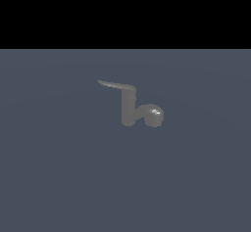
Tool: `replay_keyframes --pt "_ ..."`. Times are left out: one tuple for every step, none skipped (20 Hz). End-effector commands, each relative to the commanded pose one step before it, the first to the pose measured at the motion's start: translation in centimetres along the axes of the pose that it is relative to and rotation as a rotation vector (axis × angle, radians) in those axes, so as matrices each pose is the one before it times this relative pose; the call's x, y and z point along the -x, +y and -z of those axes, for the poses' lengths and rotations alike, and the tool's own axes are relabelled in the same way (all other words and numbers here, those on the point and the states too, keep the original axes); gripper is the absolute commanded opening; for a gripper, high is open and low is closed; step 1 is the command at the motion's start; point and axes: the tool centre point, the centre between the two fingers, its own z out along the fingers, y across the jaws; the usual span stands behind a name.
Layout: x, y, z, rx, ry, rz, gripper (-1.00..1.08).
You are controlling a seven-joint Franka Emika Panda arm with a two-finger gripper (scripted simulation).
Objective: Turn on the faucet by rotating a designated handle.
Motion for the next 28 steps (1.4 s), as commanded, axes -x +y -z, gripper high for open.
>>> replay_keyframes --pt "0.000 0.001 0.000 0.00000 0.00000 0.00000 -1.00" --pt "-0.018 0.002 0.002 0.00022 0.00020 0.00093 -1.00" --pt "-0.054 0.019 0.003 0.00054 0.00051 0.00248 -1.00" --pt "-0.083 0.024 0.006 0.00091 0.00083 0.00408 -1.00" --pt "-0.110 0.033 0.008 0.00127 0.00111 0.00557 -1.00" --pt "-0.131 0.043 0.009 0.00163 0.00135 0.00689 -1.00" --pt "-0.138 0.050 0.011 0.00193 0.00149 0.00780 -1.00" --pt "-0.103 0.042 0.011 0.00175 0.00122 0.00667 -1.00" --pt "-0.061 0.032 0.010 0.00137 0.00084 0.00486 -1.00" --pt "-0.025 0.020 0.008 0.00097 0.00050 0.00313 -1.00" --pt "0.001 0.011 0.005 0.00052 0.00019 0.00144 -1.00" --pt "0.016 0.000 0.003 0.00000 0.00000 0.00000 -1.00" --pt "0.004 -0.011 -0.006 -0.00041 -0.00025 -0.00147 -1.00" --pt "-0.029 -0.014 -0.012 -0.00095 -0.00021 -0.00218 -1.00" --pt "-0.071 -0.016 -0.019 -0.00133 -0.00013 -0.00251 -1.00" --pt "-0.114 -0.022 -0.028 -0.00181 -0.00011 -0.00317 -1.00" --pt "-0.155 -0.028 -0.038 -0.00240 -0.00013 -0.00417 -1.00" --pt "-0.188 -0.037 -0.048 -0.00296 -0.00021 -0.00528 -1.00" --pt "-0.218 -0.047 -0.058 -0.00348 -0.00032 -0.00640 -1.00" --pt "-0.247 -0.055 -0.068 -0.00399 -0.00043 -0.00751 -1.00" --pt "-0.277 -0.064 -0.079 -0.00446 -0.00054 -0.00856 -1.00" --pt "-0.309 -0.074 -0.091 -0.00490 -0.00066 -0.00956 -1.00" --pt "-0.344 -0.085 -0.105 -0.00536 -0.00080 -0.01066 -1.00" --pt "-0.376 -0.098 -0.119 -0.00574 -0.00096 -0.01172 -1.00" --pt "-0.409 -0.111 -0.136 -0.00617 -0.00116 -0.01298 -1.00" --pt "-0.441 -0.127 -0.153 -0.00654 -0.00138 -0.01420 -1.00" --pt "-0.474 -0.141 -0.172 -0.00688 -0.00162 -0.01549 -1.00" --pt "-0.507 -0.160 -0.194 -0.00718 -0.00188 -0.01681 -1.00"
